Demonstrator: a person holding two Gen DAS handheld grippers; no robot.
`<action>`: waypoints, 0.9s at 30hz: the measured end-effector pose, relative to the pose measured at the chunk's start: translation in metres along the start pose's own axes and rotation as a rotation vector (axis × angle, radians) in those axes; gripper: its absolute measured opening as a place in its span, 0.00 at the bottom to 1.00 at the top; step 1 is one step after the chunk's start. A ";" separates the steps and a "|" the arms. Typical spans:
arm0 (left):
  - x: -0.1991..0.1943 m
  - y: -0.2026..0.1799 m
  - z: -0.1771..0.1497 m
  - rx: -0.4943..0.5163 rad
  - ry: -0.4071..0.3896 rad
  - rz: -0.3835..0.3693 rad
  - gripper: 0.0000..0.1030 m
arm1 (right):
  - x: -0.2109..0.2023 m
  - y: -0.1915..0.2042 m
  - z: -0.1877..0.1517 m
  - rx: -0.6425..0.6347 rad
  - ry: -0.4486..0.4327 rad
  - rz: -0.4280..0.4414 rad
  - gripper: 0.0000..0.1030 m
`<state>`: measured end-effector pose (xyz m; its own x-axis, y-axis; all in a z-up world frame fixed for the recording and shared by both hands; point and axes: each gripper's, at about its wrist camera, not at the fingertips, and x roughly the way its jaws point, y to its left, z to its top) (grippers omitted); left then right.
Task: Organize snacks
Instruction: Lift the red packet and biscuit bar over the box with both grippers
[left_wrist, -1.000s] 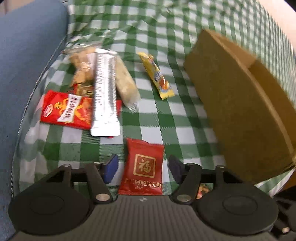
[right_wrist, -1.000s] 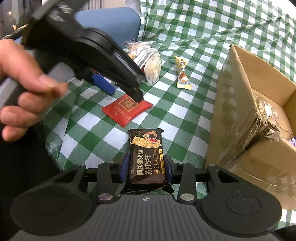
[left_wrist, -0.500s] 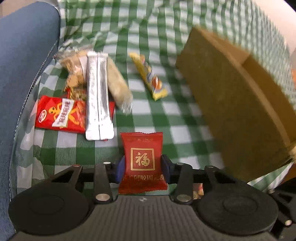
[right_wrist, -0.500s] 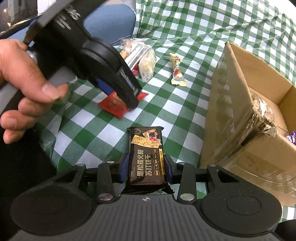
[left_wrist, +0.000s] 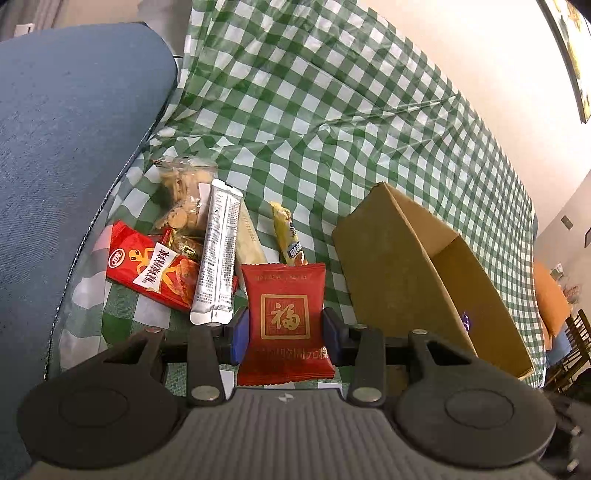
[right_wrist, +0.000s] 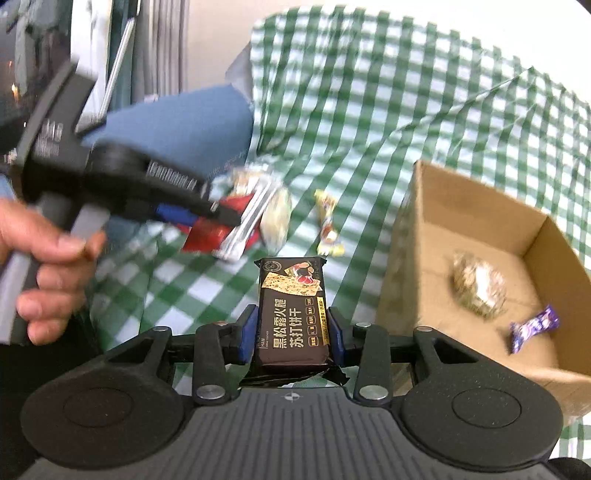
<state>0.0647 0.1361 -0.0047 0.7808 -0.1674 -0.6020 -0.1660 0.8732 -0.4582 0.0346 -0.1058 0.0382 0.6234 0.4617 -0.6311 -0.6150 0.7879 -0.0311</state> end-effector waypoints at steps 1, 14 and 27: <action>0.000 0.000 0.001 0.001 -0.002 -0.001 0.44 | -0.004 -0.005 0.004 0.010 -0.015 -0.001 0.40; 0.002 -0.003 -0.003 0.011 -0.023 0.004 0.44 | -0.026 -0.128 0.047 0.060 -0.229 -0.125 0.40; 0.003 -0.006 -0.004 0.018 -0.057 0.053 0.44 | -0.024 -0.198 0.021 0.183 -0.303 -0.214 0.40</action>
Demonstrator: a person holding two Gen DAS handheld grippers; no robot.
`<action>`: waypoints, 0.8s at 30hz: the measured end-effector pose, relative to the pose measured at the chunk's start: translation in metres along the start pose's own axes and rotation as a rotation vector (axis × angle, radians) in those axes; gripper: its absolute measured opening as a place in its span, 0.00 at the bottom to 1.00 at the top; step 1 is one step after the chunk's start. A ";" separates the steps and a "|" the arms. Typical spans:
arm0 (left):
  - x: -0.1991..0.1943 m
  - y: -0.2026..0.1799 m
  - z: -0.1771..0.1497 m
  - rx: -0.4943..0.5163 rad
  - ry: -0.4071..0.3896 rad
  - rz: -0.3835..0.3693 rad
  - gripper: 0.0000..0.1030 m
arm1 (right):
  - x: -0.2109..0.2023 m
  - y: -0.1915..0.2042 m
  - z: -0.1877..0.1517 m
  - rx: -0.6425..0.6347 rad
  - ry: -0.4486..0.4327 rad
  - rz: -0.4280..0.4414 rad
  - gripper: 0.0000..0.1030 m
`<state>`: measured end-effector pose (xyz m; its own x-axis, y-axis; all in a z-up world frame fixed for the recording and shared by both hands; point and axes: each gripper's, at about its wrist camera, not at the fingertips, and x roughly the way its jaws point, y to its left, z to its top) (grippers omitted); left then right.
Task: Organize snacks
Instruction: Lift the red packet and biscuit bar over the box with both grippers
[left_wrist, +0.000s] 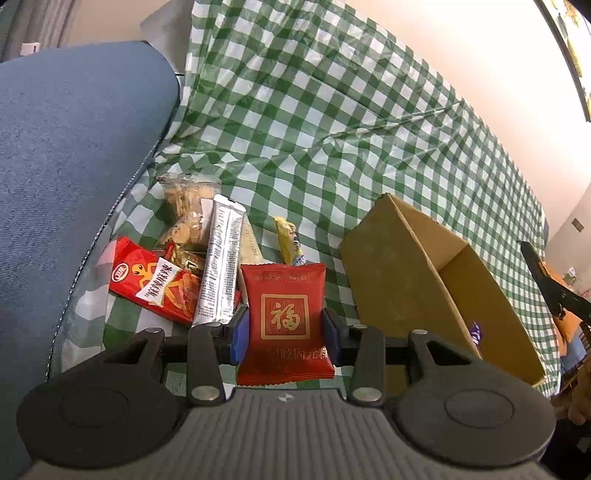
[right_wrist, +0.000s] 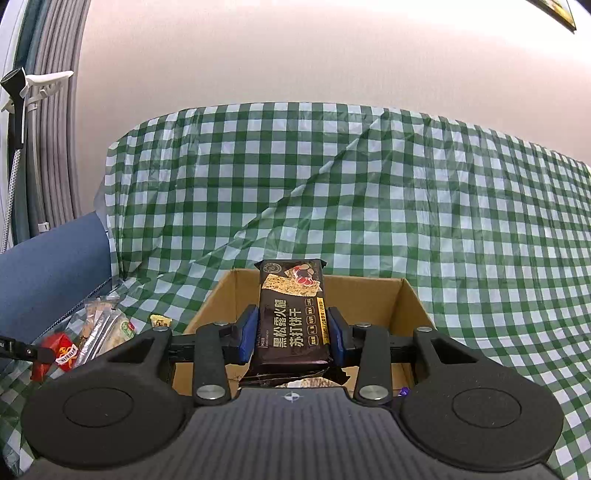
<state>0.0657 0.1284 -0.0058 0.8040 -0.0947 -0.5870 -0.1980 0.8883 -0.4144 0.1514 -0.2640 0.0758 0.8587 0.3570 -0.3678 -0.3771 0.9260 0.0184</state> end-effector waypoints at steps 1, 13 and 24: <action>0.001 0.000 0.000 0.002 0.002 0.008 0.44 | 0.002 -0.002 -0.001 0.004 0.003 0.003 0.40; 0.010 -0.024 -0.005 0.084 0.009 0.083 0.44 | 0.012 -0.008 -0.005 0.045 0.062 0.038 0.40; 0.004 -0.081 0.007 -0.003 -0.034 -0.009 0.44 | 0.013 -0.026 -0.006 0.129 0.090 0.059 0.40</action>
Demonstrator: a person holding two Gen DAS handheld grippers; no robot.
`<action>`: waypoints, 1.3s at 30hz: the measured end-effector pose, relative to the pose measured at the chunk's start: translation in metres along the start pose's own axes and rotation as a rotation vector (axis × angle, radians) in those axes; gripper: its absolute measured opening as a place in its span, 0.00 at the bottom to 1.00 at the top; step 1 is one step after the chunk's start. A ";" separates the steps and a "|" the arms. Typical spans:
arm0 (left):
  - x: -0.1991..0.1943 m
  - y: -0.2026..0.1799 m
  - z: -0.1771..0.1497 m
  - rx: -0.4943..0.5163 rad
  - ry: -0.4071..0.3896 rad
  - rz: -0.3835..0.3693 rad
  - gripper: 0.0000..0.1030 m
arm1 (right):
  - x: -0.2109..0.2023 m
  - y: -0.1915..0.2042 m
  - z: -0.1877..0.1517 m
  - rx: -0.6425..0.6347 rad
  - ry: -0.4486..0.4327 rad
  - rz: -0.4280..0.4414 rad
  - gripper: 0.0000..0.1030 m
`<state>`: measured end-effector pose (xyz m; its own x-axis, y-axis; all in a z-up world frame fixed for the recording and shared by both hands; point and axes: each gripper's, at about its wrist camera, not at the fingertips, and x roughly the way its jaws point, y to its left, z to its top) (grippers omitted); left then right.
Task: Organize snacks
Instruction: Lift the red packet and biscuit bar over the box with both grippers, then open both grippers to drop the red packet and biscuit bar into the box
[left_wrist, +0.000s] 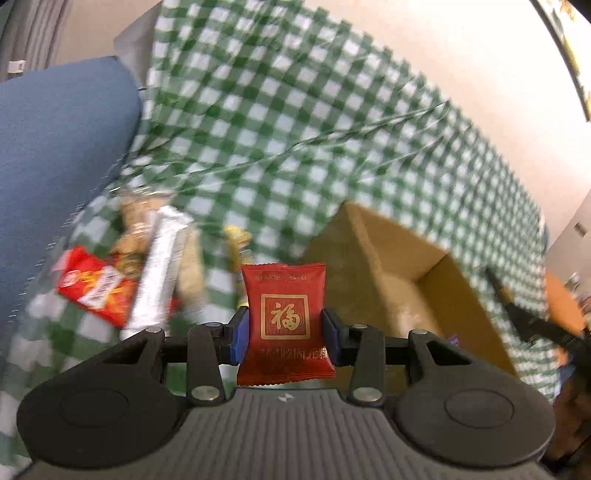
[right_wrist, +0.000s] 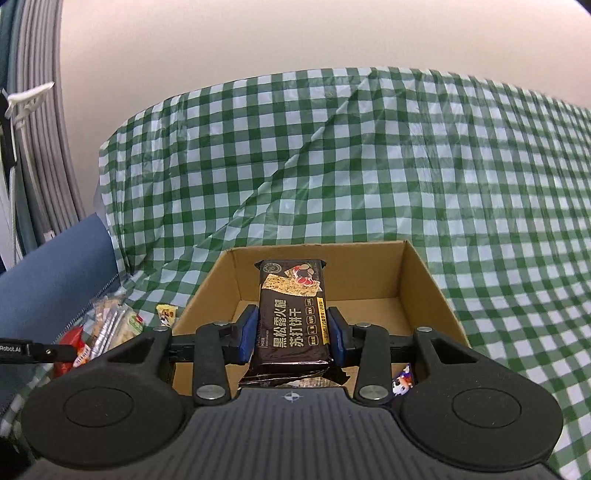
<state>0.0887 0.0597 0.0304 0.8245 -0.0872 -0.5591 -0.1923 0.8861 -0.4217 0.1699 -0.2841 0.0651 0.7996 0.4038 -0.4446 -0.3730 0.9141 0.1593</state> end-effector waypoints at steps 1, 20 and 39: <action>-0.001 -0.009 0.002 0.005 -0.008 -0.012 0.44 | 0.000 -0.002 0.000 0.009 0.001 0.001 0.40; 0.004 -0.167 0.014 0.214 -0.069 -0.243 0.47 | 0.001 -0.016 0.000 0.062 0.014 -0.008 0.40; -0.039 -0.061 -0.015 0.224 -0.118 -0.080 0.24 | 0.002 -0.007 -0.002 0.096 0.016 -0.075 0.41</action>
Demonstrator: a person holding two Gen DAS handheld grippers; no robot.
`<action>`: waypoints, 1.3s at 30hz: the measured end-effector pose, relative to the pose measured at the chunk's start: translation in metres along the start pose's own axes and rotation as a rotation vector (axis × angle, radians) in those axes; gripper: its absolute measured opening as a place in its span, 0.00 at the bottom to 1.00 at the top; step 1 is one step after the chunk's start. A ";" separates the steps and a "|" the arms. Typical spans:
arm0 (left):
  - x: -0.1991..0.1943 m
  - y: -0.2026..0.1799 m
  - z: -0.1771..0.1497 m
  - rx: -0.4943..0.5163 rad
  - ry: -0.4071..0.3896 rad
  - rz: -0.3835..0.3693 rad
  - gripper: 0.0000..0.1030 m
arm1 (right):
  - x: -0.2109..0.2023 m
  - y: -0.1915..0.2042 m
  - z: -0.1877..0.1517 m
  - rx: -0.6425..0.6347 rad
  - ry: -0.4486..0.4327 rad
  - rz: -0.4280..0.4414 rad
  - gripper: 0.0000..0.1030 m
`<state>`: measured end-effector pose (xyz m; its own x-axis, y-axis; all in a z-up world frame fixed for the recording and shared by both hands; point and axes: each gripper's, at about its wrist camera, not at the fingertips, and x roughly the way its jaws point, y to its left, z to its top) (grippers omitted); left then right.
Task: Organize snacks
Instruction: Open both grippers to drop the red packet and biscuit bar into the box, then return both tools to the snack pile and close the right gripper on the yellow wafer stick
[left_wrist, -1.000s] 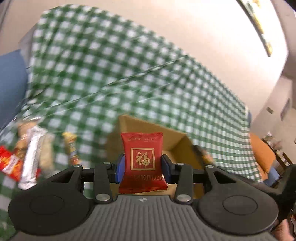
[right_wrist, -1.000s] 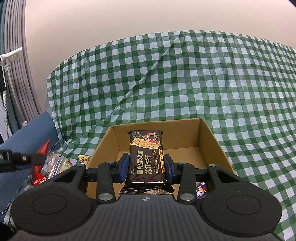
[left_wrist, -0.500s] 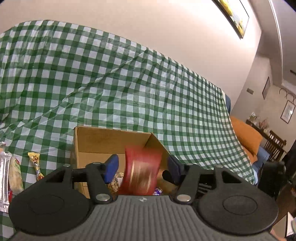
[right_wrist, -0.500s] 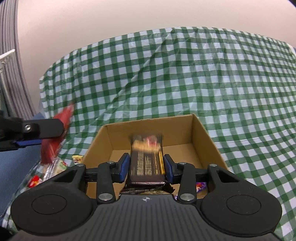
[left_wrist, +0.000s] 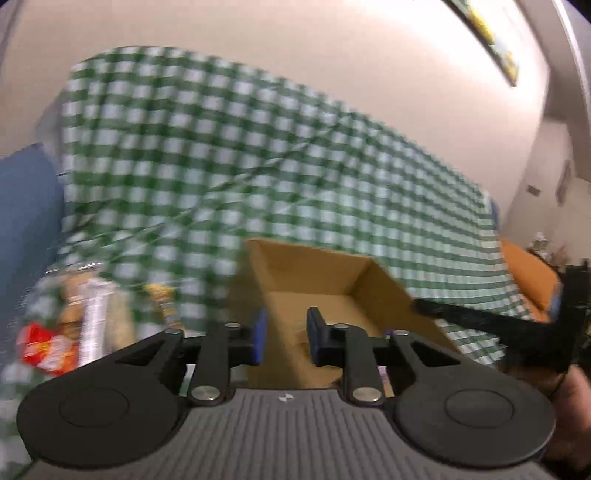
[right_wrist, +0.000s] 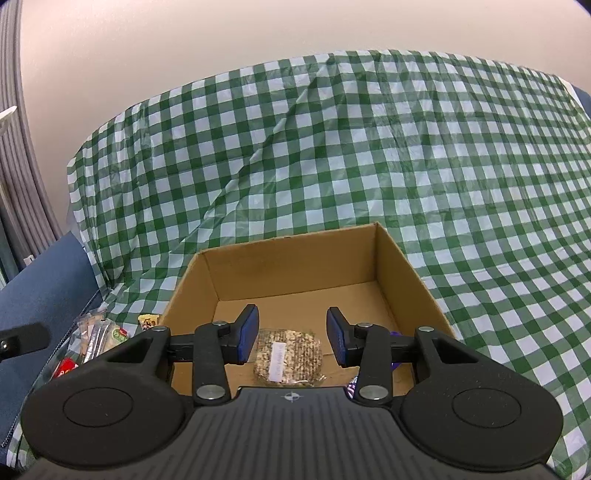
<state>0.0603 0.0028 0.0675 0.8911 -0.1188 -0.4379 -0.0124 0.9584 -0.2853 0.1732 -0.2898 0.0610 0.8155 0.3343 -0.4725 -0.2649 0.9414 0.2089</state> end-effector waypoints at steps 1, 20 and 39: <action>-0.004 0.011 -0.001 0.001 -0.002 0.029 0.24 | 0.000 0.003 0.000 -0.010 -0.002 0.003 0.40; -0.022 0.139 -0.027 -0.144 -0.001 0.174 0.23 | -0.011 0.093 -0.007 -0.221 -0.091 0.137 0.29; -0.014 0.151 -0.027 -0.248 -0.001 0.122 0.23 | 0.046 0.222 -0.054 -0.325 -0.010 0.233 0.30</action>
<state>0.0339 0.1427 0.0076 0.8767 -0.0059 -0.4811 -0.2305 0.8726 -0.4307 0.1238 -0.0628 0.0394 0.7191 0.5414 -0.4356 -0.5907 0.8064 0.0271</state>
